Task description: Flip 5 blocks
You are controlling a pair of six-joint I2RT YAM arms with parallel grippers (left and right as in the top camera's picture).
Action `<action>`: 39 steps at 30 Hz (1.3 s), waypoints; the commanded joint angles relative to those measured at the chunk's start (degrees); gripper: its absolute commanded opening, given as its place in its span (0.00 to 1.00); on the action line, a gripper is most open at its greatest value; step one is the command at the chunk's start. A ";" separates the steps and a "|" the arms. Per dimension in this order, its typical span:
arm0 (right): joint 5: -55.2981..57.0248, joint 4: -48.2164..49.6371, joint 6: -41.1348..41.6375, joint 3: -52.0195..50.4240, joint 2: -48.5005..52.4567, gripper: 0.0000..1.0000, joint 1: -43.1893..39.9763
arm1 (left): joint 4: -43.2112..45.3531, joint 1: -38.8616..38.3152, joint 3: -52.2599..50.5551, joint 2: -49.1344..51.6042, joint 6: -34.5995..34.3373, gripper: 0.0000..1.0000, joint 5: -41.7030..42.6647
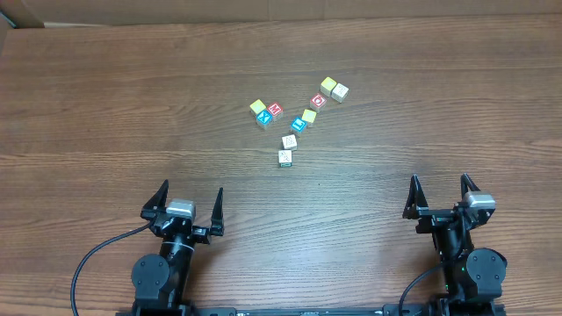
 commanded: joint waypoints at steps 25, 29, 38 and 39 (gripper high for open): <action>0.13 0.37 -0.24 -0.61 -0.61 1.00 -0.15 | -0.20 0.68 -0.24 -0.61 -0.79 1.00 -0.61; 0.15 0.39 -0.24 -0.61 -0.61 1.00 -0.15 | -0.20 0.68 -0.24 -0.61 -0.79 1.00 -0.61; -0.68 3.30 -0.22 -0.61 -0.61 1.00 -0.15 | -0.13 0.66 -0.22 -0.61 -2.32 1.00 0.48; -1.51 4.74 -0.22 -0.61 -0.61 1.00 -0.15 | -0.13 0.66 -0.20 -0.61 -2.75 1.00 1.25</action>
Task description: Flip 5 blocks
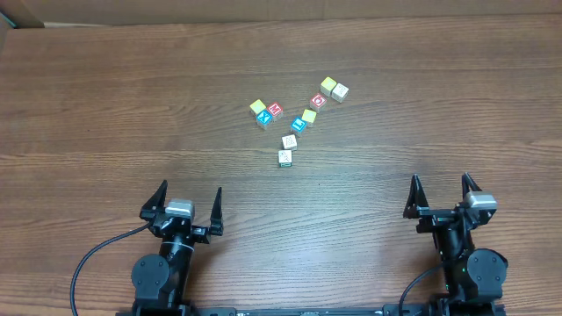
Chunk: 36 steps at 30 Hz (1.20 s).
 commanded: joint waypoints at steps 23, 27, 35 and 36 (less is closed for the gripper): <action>-47.25 -5.01 12.11 35.56 36.44 1.00 -0.13 | -29.33 0.57 48.78 46.53 -5.88 1.00 21.03; -61.51 -14.23 19.69 50.66 53.16 1.00 -0.13 | -48.92 0.55 68.43 62.66 -5.90 1.00 25.07; -75.69 -31.89 20.98 64.26 75.87 1.00 2.45 | -75.45 0.55 90.51 82.88 -5.88 1.00 25.27; -72.39 -33.55 18.71 64.26 77.13 1.00 3.39 | -75.78 0.55 90.53 84.08 -5.92 1.00 25.29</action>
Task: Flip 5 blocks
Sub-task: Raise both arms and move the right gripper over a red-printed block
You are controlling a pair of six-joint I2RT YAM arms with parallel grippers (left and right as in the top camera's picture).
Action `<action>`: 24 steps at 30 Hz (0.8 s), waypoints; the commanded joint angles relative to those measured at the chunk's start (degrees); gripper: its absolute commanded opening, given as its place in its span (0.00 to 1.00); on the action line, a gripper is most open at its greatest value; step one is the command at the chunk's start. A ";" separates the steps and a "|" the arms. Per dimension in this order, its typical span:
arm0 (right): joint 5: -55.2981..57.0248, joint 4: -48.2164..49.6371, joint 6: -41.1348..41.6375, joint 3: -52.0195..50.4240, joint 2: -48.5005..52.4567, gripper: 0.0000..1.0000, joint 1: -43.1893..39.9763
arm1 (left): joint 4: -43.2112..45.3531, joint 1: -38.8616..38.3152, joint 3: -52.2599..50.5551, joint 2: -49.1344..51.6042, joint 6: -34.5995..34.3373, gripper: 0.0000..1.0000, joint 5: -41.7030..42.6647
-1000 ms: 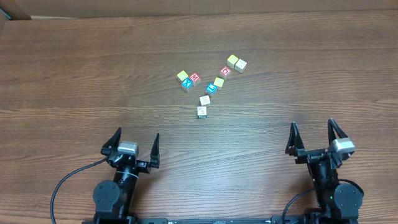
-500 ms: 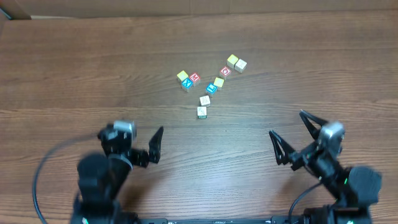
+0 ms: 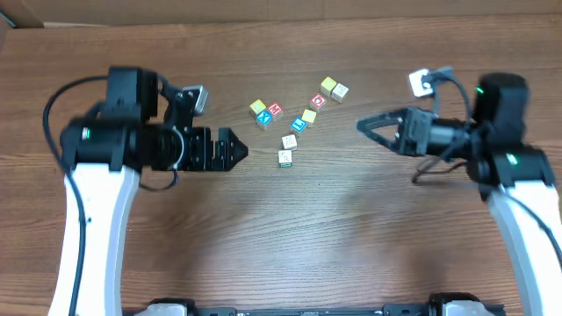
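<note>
Several small letter blocks lie in a loose cluster on the wooden table in the overhead view. Among them are a yellow block (image 3: 257, 107), a red block (image 3: 275, 110), a blue block (image 3: 264, 118), a red O block (image 3: 319, 100), a yellow block (image 3: 328, 85), a blue block (image 3: 299, 124), a white block (image 3: 290, 140) and a white-green block (image 3: 284, 157). My left gripper (image 3: 235, 147) hangs open just left of the white-green block, apart from it. My right gripper (image 3: 373, 133) stands open to the right of the cluster, fingers pointing at it. Neither holds anything.
The wooden table (image 3: 281, 246) stretches around the cluster. The left arm (image 3: 97, 202) comes in from the left side and the right arm (image 3: 518, 202) from the right. A white tag (image 3: 420, 82) sits by the right wrist.
Both arms have left their rest poses at the table's front edge. They now reach toward the block cluster, the left from the left and the right from the right. The blocks have not moved.
At both earlier moments the two arms sat folded at the front edge with open grippers, and the blocks lay in the same cluster. Now both grippers are extended beside the cluster, still open and empty.
</note>
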 commanded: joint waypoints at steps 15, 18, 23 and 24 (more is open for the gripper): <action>50.34 -21.03 -9.18 1.11 4.24 1.00 24.37 | -0.31 0.55 2.60 12.41 -0.85 1.00 1.75; 46.03 -22.29 -9.22 1.11 4.24 1.00 24.55 | -0.02 0.55 2.60 13.73 -2.25 1.00 1.99; 44.70 -21.55 -9.20 1.11 4.24 1.00 24.55 | 2.14 0.55 2.60 14.51 -3.04 1.00 1.97; 45.22 -21.64 -9.20 1.11 4.24 1.00 24.55 | 2.34 0.55 2.60 14.51 -2.93 1.00 1.92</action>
